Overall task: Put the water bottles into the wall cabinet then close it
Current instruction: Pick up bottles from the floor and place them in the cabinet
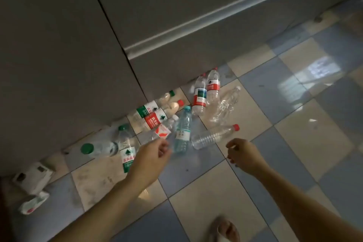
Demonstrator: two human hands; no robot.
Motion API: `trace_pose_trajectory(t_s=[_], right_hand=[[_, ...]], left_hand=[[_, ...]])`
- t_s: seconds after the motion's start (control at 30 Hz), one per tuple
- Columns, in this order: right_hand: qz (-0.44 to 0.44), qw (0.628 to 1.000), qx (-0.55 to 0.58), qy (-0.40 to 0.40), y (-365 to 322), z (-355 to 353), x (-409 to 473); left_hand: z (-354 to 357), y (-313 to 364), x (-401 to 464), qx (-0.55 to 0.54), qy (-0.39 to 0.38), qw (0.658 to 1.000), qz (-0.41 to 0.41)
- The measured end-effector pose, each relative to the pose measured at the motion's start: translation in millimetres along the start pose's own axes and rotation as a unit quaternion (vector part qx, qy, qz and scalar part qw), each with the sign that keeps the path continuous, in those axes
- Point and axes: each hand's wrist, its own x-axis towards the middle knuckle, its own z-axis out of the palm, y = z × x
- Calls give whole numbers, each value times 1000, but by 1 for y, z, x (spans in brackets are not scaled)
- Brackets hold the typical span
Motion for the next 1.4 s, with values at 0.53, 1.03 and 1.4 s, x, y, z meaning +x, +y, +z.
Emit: trace_pose_trajectory(t_s=[0.53,1.03,1.4], right_hand=[[152,904,393,70,76,51,203],[-98,936,305,147,34,42,149],[-347,912,13,219,17,60,145]], left_hand=[[142,-25,250,282,61,957,-6],[87,-14,216,-55,105,983,141],[113,-31,196,-24,153,950,272]])
